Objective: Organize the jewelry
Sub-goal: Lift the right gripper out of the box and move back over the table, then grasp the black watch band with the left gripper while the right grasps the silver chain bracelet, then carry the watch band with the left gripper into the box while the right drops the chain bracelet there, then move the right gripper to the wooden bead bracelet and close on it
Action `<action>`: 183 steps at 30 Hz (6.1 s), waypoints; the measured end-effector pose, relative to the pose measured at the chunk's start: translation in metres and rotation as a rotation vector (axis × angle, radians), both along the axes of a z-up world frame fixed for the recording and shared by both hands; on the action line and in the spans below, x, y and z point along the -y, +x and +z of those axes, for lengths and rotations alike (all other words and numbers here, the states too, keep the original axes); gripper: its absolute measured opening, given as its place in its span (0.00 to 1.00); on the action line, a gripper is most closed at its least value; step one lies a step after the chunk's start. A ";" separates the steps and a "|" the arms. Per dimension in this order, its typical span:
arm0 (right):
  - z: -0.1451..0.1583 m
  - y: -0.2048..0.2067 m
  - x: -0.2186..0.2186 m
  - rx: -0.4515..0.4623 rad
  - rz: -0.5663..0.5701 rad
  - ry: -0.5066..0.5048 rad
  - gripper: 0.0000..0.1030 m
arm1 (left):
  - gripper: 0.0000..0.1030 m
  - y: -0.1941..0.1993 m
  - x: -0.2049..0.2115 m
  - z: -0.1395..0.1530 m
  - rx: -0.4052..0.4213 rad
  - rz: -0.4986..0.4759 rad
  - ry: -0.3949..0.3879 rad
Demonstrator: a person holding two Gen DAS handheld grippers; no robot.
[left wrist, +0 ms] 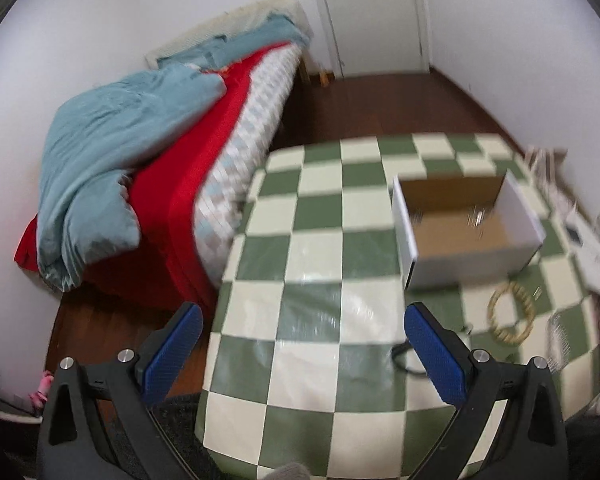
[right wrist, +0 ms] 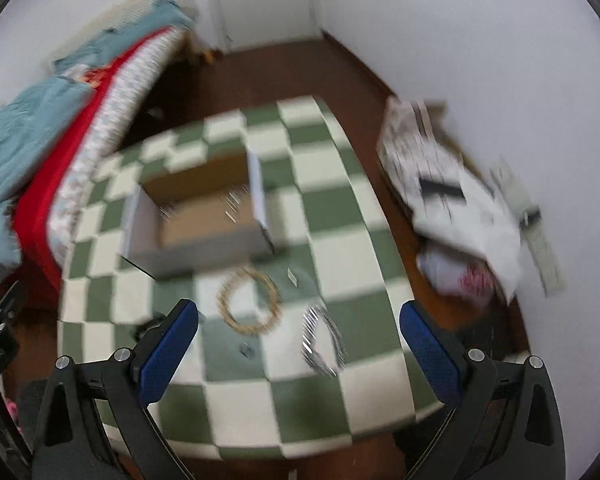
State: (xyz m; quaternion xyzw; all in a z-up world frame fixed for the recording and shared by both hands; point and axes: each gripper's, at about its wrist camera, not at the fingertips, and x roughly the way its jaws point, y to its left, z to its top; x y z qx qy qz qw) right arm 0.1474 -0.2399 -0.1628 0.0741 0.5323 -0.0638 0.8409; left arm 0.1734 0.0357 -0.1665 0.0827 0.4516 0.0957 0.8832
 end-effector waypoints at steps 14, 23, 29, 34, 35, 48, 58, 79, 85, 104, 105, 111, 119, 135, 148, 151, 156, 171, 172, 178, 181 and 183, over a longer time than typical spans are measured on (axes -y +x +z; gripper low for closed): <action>-0.125 -0.004 0.044 -0.228 -0.052 0.036 0.65 | 0.94 0.056 0.053 -0.113 -0.349 -0.344 0.049; -0.128 0.006 0.025 -0.197 0.022 -0.042 0.55 | 0.24 0.048 0.064 -0.122 -0.405 -0.389 -0.102; -0.124 0.007 0.009 -0.188 0.071 -0.061 0.08 | 0.06 0.030 0.063 -0.122 -0.378 -0.317 -0.088; -0.122 0.000 0.016 -0.160 0.036 -0.004 0.08 | 0.04 0.012 0.054 -0.107 -0.326 -0.250 -0.097; -0.118 -0.003 0.018 -0.142 0.024 0.004 0.08 | 0.04 0.009 0.053 -0.104 -0.314 -0.238 -0.106; -0.043 -0.018 -0.003 0.031 0.047 0.041 0.08 | 0.04 -0.008 0.044 -0.040 -0.168 -0.163 -0.168; -0.005 -0.012 -0.031 0.105 0.102 0.047 0.07 | 0.04 -0.005 0.034 -0.007 -0.095 -0.131 -0.223; 0.078 0.031 -0.062 0.257 0.193 0.042 0.05 | 0.04 0.040 0.037 0.055 0.001 -0.140 -0.316; 0.095 0.062 -0.060 0.266 0.216 0.139 0.05 | 0.04 0.077 0.038 0.051 -0.035 -0.144 -0.353; 0.006 0.160 -0.058 -0.013 0.241 0.257 0.06 | 0.29 0.159 0.033 -0.015 -0.265 -0.123 -0.498; 0.000 0.163 -0.058 -0.034 0.242 0.253 0.06 | 0.38 0.159 0.032 -0.013 -0.254 -0.115 -0.481; -0.008 0.165 -0.061 -0.057 0.226 0.097 0.83 | 0.97 0.155 0.017 -0.006 -0.183 -0.048 -0.373; -0.023 0.157 -0.072 -0.084 0.222 -0.090 1.00 | 1.00 0.137 0.013 -0.015 -0.138 -0.022 -0.214; 0.004 0.112 -0.077 0.031 0.200 -0.113 1.00 | 1.00 0.085 0.006 0.014 -0.008 0.019 -0.118; 0.057 0.056 -0.081 0.182 0.192 -0.120 1.00 | 1.00 0.031 0.009 0.055 0.121 0.022 -0.088; 0.067 0.042 -0.077 0.211 0.182 -0.087 1.00 | 1.00 0.018 0.011 0.064 0.164 0.021 -0.097; 0.060 0.019 -0.056 0.193 0.141 0.000 1.00 | 1.00 0.005 0.012 0.056 0.206 0.045 -0.075; -0.110 0.049 -0.023 -0.071 0.039 0.048 0.68 | 1.00 0.023 0.030 -0.061 -0.023 0.066 0.093; -0.117 0.053 -0.025 -0.080 0.044 0.051 0.58 | 1.00 0.025 0.031 -0.065 -0.036 0.062 0.096; -0.123 0.054 -0.041 -0.059 0.117 -0.049 0.09 | 1.00 0.030 0.050 -0.080 -0.097 0.006 0.057; -0.122 0.048 -0.022 -0.074 0.083 -0.014 0.09 | 1.00 0.030 0.067 -0.087 -0.135 -0.043 0.009; -0.121 0.041 -0.005 -0.082 0.048 0.004 0.09 | 1.00 0.031 0.080 -0.094 -0.170 -0.080 -0.039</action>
